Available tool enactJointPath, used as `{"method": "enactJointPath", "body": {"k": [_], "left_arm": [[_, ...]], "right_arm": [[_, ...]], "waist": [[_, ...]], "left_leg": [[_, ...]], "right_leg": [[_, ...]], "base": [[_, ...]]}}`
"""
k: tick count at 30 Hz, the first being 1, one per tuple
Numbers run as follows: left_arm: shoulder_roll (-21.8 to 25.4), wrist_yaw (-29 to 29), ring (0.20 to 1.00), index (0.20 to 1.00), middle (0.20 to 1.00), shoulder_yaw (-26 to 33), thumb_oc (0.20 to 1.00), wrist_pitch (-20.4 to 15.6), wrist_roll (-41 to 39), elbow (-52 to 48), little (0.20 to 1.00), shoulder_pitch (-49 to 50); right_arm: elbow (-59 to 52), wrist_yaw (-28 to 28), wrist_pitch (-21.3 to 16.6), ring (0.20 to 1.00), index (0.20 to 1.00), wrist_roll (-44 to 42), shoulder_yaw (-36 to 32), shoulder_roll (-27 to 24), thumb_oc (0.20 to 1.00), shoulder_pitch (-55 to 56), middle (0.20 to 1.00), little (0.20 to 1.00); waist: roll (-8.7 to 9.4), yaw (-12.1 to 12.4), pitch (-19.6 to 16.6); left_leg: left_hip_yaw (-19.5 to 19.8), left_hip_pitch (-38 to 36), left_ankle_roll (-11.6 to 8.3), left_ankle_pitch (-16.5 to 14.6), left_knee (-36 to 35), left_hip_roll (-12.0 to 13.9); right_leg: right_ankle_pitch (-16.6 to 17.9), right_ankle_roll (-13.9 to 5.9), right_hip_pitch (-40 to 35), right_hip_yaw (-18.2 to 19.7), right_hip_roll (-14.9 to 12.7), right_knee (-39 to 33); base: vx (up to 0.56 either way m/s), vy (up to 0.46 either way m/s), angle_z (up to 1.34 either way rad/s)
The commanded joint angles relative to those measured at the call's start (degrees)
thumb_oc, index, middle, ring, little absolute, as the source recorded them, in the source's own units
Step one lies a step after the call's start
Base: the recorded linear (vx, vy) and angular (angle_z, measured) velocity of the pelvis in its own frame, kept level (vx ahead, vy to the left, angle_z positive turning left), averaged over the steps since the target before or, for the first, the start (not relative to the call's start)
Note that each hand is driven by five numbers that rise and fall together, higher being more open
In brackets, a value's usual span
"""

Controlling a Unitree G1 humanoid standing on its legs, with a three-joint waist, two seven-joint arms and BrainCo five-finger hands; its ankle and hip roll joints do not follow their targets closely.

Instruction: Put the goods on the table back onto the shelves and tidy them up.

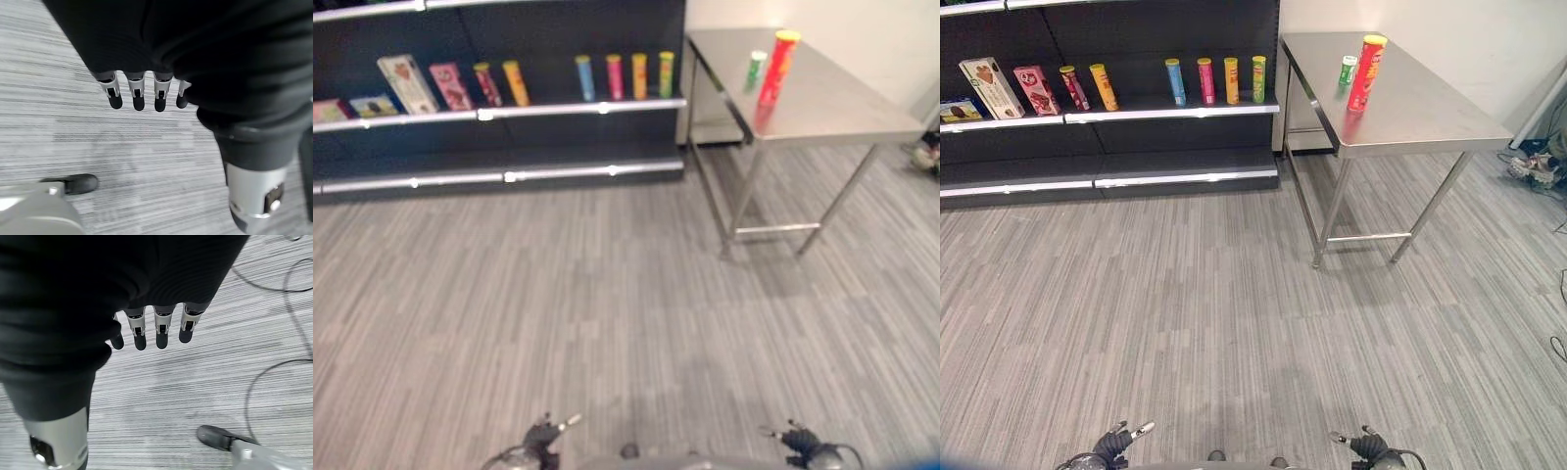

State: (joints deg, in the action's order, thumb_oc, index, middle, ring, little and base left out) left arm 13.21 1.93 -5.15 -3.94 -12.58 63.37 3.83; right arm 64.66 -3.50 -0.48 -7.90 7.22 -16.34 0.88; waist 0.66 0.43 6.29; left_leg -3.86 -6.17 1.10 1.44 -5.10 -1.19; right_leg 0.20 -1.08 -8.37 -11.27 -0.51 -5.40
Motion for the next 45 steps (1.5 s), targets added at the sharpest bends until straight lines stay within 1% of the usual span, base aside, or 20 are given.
{"method": "enactJointPath", "body": {"k": [1, 15, 31, 37, 41, 42, 45], "left_arm": [[0.74, -0.35, 1.0, 1.0, 1.0, -2.08, 1.0, -1.34, -1.11, 1.67, 1.0, -2.68], [-0.07, -0.48, 1.0, 1.0, 1.0, -2.01, 1.0, -1.22, -0.82, 4.43, 1.0, -2.97], [0.2, -0.61, 1.0, 1.0, 1.0, -1.47, 1.0, -1.12, -0.71, 4.86, 1.0, -2.58], [-0.13, -0.44, 1.0, 1.0, 1.0, -0.48, 1.0, -0.92, -2.6, 5.2, 1.0, -2.54], [-0.09, -0.4, 1.0, 1.0, 1.0, -0.55, 1.0, -0.88, -2.38, 5.1, 1.0, -2.69], [-0.02, -0.53, 1.0, 1.0, 1.0, -0.66, 1.0, -0.89, -2.69, 4.83, 1.0, -2.76], [0.12, -0.52, 1.0, 1.0, 1.0, -0.48, 1.0, -0.85, -2.97, 4.63, 1.0, -2.91]], "right_arm": [[-0.15, -0.7, -0.82, 1.0, 1.0, -0.41, 0.26, -2.15, 1.0, -0.88, 1.0, 1.0], [3.8, -0.33, -0.43, 1.0, 1.0, -0.37, 0.68, -0.91, 1.0, -0.36, 1.0, 1.0], [3.34, -0.23, -0.32, 1.0, 1.0, -0.38, 0.64, -0.97, 1.0, -0.26, 1.0, 1.0], [3.26, -0.17, -0.25, 1.0, 1.0, -0.04, 1.16, -0.77, 1.0, -0.42, 1.0, 1.0], [2.98, -0.19, -0.16, 1.0, 1.0, 0.27, 1.39, -0.78, 1.0, -0.68, 1.0, 1.0], [2.67, -0.18, -0.04, 1.0, 1.0, 0.64, 1.66, -0.93, 1.0, -0.88, 1.0, 1.0], [2.38, -0.24, -0.03, 1.0, 1.0, 0.54, 1.57, -0.86, 1.0, -1.03, 1.0, 1.0]], "waist": [[0.55, 0.18, -1.43], [0.55, -0.08, -1.39], [0.22, -0.29, -1.33], [0.55, -0.02, -1.18], [0.68, 0.16, -1.0], [0.73, 0.43, -0.56], [0.85, 0.63, -0.12]], "left_leg": [[-0.51, -1.03, -4.88, -2.9, 0.1, 3.33], [-0.6, -0.76, -4.61, -3.01, 0.1, 3.03], [-0.62, -0.6, -4.1, -3.26, 0.1, 2.43], [-0.51, -0.45, -3.89, -3.34, 0.1, 2.16], [-0.48, -0.14, -3.58, -3.39, 0.1, 1.96], [-0.49, -0.02, -3.1, -3.44, 0.14, 1.59], [-0.68, 0.57, -2.68, -3.81, 0.94, 1.18]], "right_leg": [[-0.89, -6.2, 0.8, 0.1, -4.21, 0.47], [-0.76, -6.29, 1.22, 0.66, -4.42, 0.62], [-0.46, -6.56, 1.89, 1.25, -5.08, 1.12], [-0.29, -6.71, 2.12, 1.26, -5.19, 1.18], [-0.22, -6.88, 2.67, 1.49, -5.42, 1.55], [-0.25, -7.05, 3.08, 1.81, -5.73, 2.18], [-0.14, -7.36, 3.9, 2.12, -6.17, 2.95]], "base": [[0.0, 0.0, 0.0], [0.0, 0.0, 0.0], [0.0, 0.008, -0.02], [0.0, 0.006, 0.0], [0.0, 0.035, -0.01], [-0.01, 0.054, -0.04], [-0.03, 0.073, -0.07]]}}
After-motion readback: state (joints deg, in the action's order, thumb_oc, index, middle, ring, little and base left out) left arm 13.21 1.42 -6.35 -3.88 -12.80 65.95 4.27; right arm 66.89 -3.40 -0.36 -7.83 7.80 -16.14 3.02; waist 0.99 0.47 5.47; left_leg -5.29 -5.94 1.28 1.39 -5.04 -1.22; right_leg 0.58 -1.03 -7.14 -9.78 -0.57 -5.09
